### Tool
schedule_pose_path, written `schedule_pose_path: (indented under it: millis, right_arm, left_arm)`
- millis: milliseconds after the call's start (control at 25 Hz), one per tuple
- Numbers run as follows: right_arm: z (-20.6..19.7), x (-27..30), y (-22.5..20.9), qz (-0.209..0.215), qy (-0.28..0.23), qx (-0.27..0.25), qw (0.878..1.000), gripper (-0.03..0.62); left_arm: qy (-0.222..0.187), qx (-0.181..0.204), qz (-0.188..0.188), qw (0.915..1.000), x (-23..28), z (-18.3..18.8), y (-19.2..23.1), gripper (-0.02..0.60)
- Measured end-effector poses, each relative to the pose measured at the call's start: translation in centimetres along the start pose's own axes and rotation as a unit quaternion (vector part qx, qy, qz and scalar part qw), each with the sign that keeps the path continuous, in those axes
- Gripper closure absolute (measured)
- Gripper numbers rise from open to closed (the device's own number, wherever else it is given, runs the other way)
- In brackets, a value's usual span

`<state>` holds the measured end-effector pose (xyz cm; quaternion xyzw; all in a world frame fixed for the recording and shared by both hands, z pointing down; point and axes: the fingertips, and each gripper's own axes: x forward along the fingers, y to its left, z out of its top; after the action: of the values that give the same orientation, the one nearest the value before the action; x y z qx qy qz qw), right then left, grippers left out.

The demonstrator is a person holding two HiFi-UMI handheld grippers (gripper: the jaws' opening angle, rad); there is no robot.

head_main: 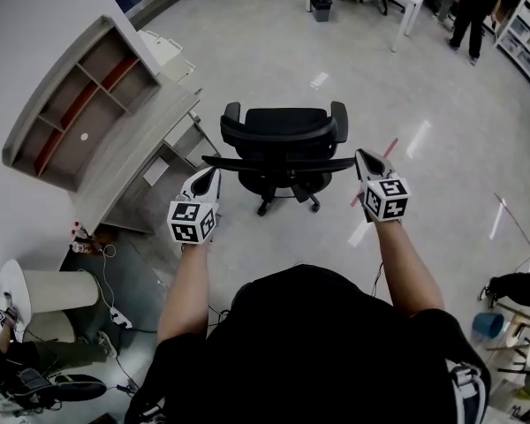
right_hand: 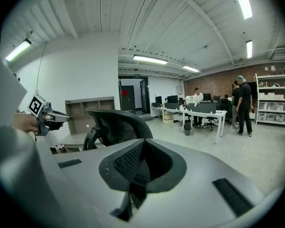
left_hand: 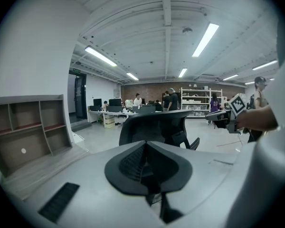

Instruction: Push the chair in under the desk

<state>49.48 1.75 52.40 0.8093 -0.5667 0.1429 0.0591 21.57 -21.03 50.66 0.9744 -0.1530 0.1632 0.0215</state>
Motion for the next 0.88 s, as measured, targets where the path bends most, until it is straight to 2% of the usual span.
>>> schedule_pose_path:
  millis: [240, 880]
  right_arm:
    - [0.5, 0.3, 0.3, -0.013, 0.001, -0.005, 1.0, 0.595]
    - [2.1, 1.2, 3.0, -0.071, 0.0, -0.011, 0.997, 0.595]
  left_arm:
    - [-0.003, -0.002, -0.011, 0.9999, 0.6, 0.1, 0.9, 0.568]
    - [-0.011, 0.009, -0.059, 0.9982, 2.4, 1.3, 6.7, 0.568]
